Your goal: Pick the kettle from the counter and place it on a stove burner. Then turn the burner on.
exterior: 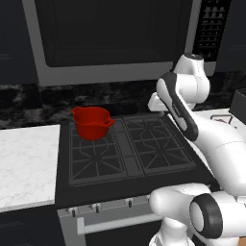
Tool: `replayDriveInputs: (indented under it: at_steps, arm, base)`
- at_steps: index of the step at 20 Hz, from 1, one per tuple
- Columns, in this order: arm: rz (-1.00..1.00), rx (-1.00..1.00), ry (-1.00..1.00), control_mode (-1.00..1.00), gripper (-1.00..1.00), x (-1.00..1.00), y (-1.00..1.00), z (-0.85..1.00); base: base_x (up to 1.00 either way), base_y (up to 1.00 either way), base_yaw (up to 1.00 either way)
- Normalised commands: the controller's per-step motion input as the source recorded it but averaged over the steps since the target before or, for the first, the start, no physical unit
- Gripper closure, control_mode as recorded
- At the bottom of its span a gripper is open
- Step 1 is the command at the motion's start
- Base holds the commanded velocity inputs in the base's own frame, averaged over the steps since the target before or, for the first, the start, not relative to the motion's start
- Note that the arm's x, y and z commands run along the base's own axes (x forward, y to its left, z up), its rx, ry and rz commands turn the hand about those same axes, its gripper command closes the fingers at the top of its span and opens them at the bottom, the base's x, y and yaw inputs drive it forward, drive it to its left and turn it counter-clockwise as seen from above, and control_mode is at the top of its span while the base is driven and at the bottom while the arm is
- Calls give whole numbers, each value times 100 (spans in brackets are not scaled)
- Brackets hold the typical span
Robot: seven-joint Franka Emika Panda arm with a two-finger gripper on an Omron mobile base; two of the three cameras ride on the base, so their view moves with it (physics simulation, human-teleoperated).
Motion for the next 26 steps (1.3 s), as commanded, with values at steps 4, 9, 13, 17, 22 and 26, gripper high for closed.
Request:
replayDriveInputs:
  at_steps: [4,9,13,17,22,26]
  arm:
    - [2,2,-3,-100,-100,-14,-33,-4]
    - [0,5,-22,-100,-100,-71,-100,-3]
    - [-19,8,-18,-100,-100,-64,-100,-1]
    - [-35,13,-4,-100,-100,-26,-100,-5]
    - [-40,16,0,-100,-100,1,-100,-3]
    - [-43,27,2,-100,-100,30,-100,0]
  base:
    - [0,0,0]
    - [0,0,0]
    - [0,0,0]
    - [0,0,0]
    - [0,0,0]
    - [0,0,0]
